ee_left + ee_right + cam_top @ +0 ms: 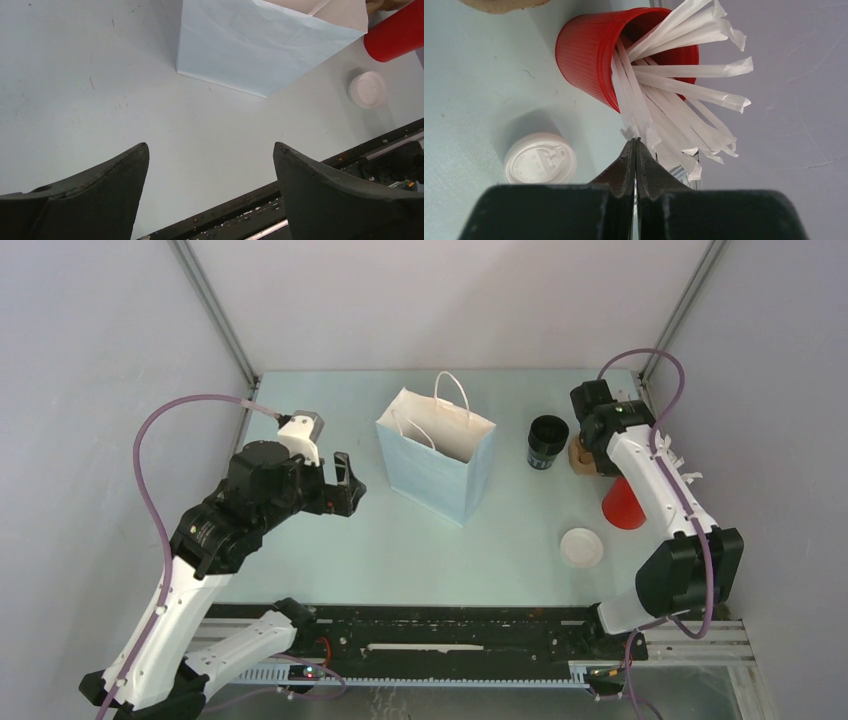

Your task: Pack the takeout coffee

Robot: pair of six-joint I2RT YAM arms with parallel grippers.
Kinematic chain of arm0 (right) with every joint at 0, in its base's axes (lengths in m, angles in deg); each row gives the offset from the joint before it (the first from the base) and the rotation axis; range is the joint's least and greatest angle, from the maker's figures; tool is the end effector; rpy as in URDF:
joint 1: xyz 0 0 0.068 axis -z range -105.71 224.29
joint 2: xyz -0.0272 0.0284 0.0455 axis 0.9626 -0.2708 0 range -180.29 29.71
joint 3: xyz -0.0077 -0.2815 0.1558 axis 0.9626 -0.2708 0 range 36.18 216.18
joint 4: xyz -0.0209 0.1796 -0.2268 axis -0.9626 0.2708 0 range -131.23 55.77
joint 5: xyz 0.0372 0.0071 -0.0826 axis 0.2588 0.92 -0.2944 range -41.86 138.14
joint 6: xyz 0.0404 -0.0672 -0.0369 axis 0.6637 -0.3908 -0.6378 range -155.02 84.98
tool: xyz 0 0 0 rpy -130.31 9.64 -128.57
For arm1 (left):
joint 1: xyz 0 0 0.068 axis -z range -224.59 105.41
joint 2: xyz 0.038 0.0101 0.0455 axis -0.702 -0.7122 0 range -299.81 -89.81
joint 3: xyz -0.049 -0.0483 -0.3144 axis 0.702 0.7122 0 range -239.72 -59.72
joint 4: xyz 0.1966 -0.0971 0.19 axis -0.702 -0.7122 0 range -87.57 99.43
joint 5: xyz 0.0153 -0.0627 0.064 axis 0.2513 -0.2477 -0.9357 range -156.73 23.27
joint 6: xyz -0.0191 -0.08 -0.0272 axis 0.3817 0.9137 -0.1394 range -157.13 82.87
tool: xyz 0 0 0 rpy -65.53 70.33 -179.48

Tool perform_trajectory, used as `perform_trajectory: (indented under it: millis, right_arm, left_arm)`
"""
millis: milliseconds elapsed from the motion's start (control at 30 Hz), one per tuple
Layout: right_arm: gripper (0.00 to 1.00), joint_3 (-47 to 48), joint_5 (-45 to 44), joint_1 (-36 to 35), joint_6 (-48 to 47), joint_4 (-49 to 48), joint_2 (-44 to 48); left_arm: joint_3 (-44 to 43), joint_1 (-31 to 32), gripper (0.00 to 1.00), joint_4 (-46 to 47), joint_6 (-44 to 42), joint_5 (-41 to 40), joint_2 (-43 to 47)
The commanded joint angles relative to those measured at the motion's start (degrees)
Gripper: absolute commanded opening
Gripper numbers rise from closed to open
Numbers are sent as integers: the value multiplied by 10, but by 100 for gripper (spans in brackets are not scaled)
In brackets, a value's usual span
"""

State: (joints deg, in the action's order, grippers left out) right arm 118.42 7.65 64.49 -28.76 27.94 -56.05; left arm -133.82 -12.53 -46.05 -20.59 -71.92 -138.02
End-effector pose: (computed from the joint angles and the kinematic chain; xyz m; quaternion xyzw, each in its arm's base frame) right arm 0.3184 0.0044 0.3438 0.0234 0.9287 -0.3190 0.1876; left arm 0.1415 -0.0805 0.4480 0.0940 0.8585 -0.1712 0.4742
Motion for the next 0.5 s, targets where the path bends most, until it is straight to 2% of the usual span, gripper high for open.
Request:
perform_trajectory:
  millis: [0,233,400,467]
  right_arm:
    - [0,45,-17,-2,-6,24,14]
    - [0,77,-12,-7,-3,70,38]
    - [0,151,-3,-16,19,130,56]
    - [0,196,28,-17,24,149,67]
  left_arm:
    - [-6,-2,98,8,0,4,3]
    - [-5,-2,98,12,1,8,1]
    - [-2,-2,98,8,2,2,3]
    - [-5,-2,98,8,3,-5,2]
